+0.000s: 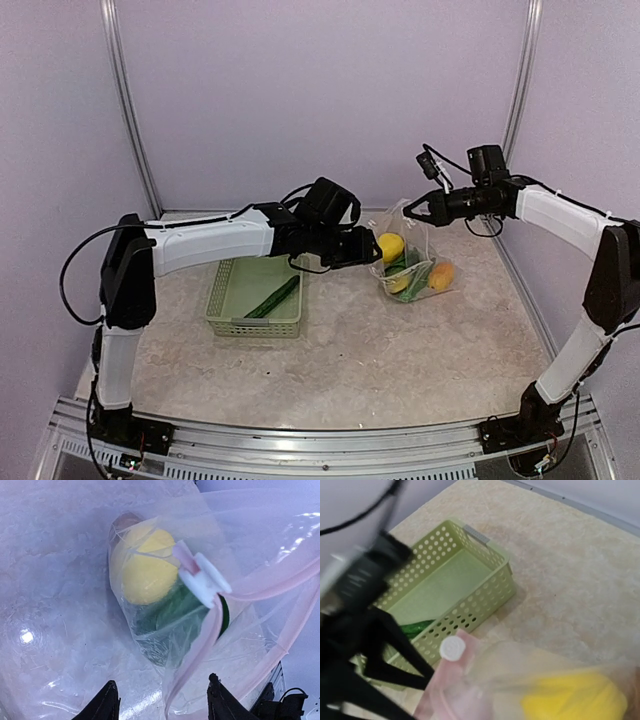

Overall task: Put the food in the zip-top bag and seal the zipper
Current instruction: Adjust the zipper food storage bag at the corner of the board.

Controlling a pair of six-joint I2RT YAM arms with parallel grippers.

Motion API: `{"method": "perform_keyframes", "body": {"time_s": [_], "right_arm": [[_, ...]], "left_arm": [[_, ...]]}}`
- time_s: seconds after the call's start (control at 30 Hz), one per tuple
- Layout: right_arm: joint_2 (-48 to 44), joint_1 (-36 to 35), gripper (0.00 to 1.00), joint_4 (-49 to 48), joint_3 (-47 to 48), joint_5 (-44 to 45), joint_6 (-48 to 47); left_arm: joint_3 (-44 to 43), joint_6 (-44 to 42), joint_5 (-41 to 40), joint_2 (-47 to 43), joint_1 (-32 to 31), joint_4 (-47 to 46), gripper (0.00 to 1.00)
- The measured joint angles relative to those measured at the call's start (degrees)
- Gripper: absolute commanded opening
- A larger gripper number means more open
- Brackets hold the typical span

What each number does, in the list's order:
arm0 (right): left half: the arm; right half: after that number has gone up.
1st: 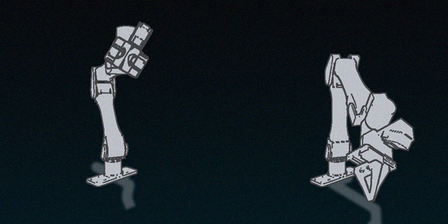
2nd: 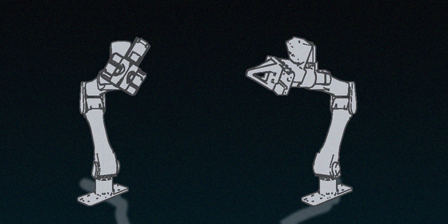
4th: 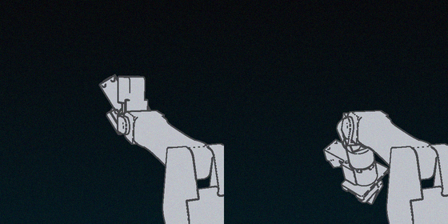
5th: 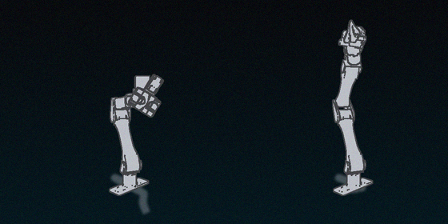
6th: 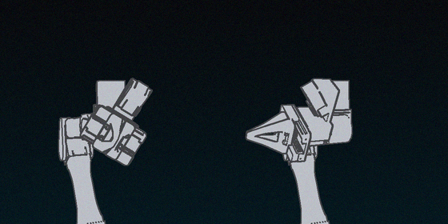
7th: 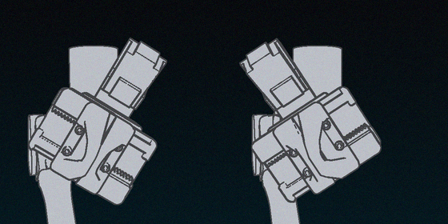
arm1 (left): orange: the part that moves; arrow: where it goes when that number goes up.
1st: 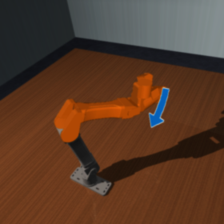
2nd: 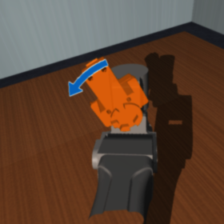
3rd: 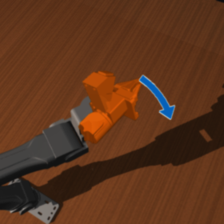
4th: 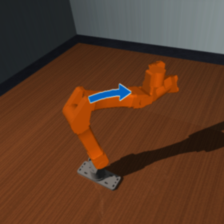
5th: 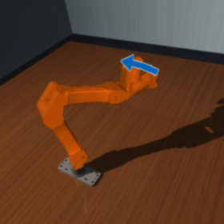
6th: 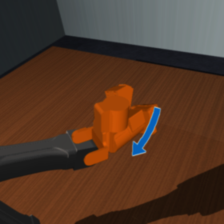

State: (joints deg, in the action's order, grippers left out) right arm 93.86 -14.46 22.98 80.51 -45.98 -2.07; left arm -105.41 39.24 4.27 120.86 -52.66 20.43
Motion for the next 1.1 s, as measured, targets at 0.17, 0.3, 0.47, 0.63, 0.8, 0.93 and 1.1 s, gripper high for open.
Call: {"method": "perform_keyframes", "body": {"time_s": [0.17, 0.3, 0.47, 0.63, 0.8, 0.93, 1.1], "right_arm": [[0.0, 0.0, 0.0, -1.3, -2.7, -0.3, -0.1], [0.0, 0.0, 0.0, -1.6, -3.0, 1.5, -0.7], [0.7, 0.2, 0.0, 2.0, 2.8, 11.5, -2.9], [-0.9, 1.5, 0.0, 2.3, 12.7, 22.6, -5.2], [-9.3, 0.9, 0.0, 0.8, 8.5, 26.0, -7.4], [-7.5, 0.5, 0.03, 2.1, 7.9, 26.1, -9.5], [-4.0, 0.4, 0.32, 5.6, 4.0, 24.6, -10.0]], "left_arm": [[-5.7, 2.5, 1.6, 6.2, 0.5, 2.9, 0.17], [-7.5, 3.9, 3.0, 7.5, 1.4, 3.3, 0.0], [-16.4, 1.4, 3.5, 9.3, 2.2, 6.3, 0.0], [-28.3, -4.5, 2.1, 10.1, 1.9, 5.4, 0.0], [-30.1, -6.7, 0.9, 8.6, 1.0, 3.2, 0.0], [-30.1, -5.3, 2.1, 9.5, 1.3, 5.5, 0.0], [-28.0, -4.6, 2.3, 10.7, 2.1, 7.8, 0.0]]}}
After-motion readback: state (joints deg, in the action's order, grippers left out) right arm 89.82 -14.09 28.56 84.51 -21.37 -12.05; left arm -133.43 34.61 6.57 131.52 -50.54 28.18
